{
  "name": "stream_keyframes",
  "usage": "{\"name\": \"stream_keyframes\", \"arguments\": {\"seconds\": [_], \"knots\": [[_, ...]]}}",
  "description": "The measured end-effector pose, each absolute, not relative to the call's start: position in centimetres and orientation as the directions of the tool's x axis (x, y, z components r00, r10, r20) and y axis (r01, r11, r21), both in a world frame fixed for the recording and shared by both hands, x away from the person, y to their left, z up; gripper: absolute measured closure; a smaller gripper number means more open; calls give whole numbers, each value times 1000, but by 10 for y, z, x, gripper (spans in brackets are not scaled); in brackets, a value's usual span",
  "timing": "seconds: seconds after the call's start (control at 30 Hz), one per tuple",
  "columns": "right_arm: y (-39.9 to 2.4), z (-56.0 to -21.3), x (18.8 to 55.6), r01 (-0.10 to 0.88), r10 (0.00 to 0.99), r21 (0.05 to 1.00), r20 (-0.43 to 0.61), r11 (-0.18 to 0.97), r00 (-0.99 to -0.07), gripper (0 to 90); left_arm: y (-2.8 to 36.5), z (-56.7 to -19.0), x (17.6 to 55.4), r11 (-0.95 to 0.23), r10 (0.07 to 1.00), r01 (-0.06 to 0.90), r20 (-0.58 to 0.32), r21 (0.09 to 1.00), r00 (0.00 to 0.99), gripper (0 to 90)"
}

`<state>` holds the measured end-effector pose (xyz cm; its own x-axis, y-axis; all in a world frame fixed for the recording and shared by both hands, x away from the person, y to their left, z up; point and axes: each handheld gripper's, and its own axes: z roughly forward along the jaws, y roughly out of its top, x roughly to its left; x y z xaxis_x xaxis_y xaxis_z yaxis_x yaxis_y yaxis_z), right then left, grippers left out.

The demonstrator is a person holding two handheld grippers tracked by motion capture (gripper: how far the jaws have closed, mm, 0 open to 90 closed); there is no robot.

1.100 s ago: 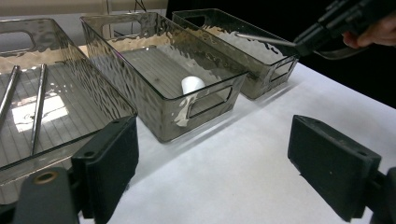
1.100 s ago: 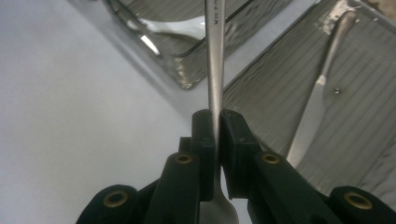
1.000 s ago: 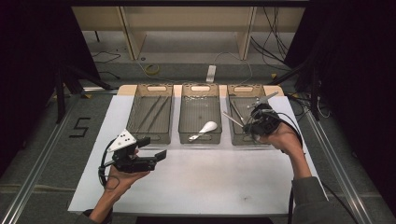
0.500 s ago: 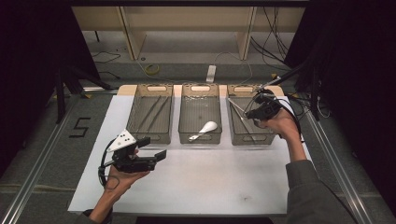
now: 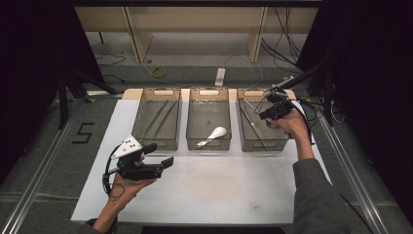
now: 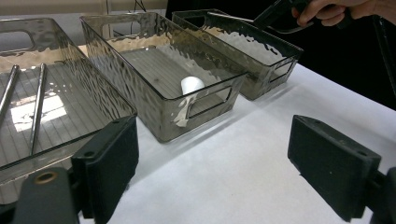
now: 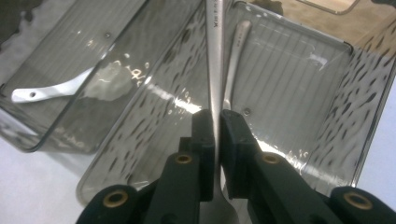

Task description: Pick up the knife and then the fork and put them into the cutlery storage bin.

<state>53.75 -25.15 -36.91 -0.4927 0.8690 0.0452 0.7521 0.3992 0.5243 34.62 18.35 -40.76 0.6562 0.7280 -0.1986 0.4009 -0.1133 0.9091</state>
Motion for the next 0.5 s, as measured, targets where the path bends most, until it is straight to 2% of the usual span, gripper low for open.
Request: {"name": "stream_keyframes", "arguments": {"seconds": [0.5], "knots": [[-250, -381, 553, 773, 903, 534, 37, 343, -427, 850, 183, -407, 346, -116, 727, 402, -198, 908, 658, 160]]}}
